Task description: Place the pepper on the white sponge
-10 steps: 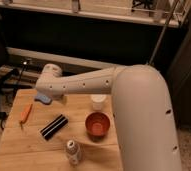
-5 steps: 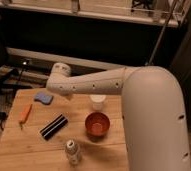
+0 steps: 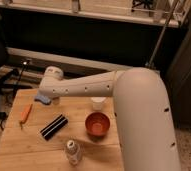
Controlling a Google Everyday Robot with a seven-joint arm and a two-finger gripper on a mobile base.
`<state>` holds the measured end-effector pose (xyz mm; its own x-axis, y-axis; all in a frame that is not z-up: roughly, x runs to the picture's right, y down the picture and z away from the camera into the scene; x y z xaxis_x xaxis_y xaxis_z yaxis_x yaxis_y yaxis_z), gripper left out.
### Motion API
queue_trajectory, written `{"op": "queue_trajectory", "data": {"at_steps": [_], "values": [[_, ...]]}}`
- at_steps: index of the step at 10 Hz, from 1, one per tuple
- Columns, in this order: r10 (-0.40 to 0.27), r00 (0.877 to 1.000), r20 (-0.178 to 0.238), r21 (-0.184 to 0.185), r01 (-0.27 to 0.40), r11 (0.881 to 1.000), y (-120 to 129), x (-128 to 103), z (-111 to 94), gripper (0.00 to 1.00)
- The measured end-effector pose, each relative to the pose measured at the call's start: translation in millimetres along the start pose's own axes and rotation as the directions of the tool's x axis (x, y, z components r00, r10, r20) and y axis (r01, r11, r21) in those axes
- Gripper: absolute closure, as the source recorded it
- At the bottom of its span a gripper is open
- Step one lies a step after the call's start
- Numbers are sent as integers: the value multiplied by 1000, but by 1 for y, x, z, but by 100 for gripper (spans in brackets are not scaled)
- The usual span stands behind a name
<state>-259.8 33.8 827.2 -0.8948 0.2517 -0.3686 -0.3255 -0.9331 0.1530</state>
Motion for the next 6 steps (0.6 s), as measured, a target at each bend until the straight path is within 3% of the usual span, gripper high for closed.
{"op": "queue_trajectory", "data": {"at_steps": [1,2,4,6], "values": [[37,996,-87,-29,-40,999,8,19,1,33],[68,982,-178,-65,-81,995,18,30,-2,33],[94,951,-294,-102,-129,986,24,35,-5,33],[95,926,-365,-130,-152,980,28,36,-8,33]]}}
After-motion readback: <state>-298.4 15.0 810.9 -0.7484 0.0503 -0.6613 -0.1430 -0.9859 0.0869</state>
